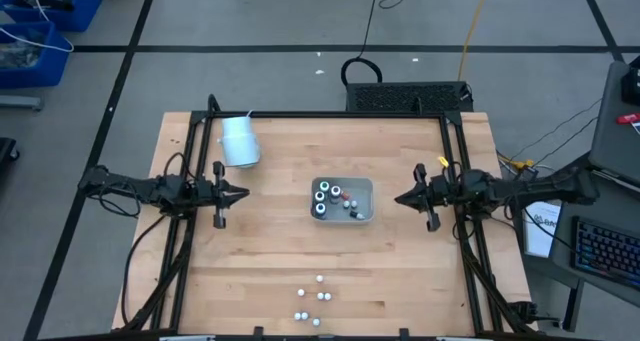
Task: Pick & Place food coloring
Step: Put the bottom right orange food coloring bottle into the bin
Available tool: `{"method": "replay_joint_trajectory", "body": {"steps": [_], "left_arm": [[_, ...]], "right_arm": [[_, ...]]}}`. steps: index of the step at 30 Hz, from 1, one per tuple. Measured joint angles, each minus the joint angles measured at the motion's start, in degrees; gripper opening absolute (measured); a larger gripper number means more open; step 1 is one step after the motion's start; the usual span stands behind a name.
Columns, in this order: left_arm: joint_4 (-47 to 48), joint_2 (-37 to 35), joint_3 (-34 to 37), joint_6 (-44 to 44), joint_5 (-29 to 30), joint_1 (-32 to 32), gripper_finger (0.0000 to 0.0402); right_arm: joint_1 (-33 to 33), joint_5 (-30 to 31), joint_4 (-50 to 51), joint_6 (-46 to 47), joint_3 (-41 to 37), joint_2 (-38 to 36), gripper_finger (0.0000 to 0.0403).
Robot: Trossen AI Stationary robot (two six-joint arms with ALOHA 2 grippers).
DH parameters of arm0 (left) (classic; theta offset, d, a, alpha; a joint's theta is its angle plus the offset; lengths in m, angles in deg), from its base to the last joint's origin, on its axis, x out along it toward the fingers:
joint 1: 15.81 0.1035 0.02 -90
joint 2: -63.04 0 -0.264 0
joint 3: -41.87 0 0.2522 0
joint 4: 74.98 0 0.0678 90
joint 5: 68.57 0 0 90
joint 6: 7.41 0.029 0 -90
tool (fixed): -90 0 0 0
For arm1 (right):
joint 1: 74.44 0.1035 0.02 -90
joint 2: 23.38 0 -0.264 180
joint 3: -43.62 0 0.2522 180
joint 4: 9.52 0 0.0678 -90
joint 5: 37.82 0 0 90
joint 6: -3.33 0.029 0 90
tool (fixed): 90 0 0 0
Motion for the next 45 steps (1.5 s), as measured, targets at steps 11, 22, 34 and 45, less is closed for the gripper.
{"method": "replay_joint_trajectory", "body": {"steps": [11,22,34,45], "left_arm": [[-2.01,0.00,-0.02,-0.55,-0.04,0.00,0.0035],[-2.44,0.00,-0.04,-1.41,-0.07,0.00,0.0035],[-2.52,0.00,-0.07,-6.25,-0.09,0.00,0.0035],[-3.11,0.00,-0.11,-4.72,-0.09,0.00,0.0035]], "right_arm": [[19.80,16.19,7.31,-0.39,24.99,34.62,0.0000],[27.79,23.87,37.75,7.54,65.41,71.39,0.0000],[29.54,13.49,54.20,14.85,87.90,89.70,0.0000],[31.81,13.04,52.82,15.13,90.12,94.80,0.0010]]}}
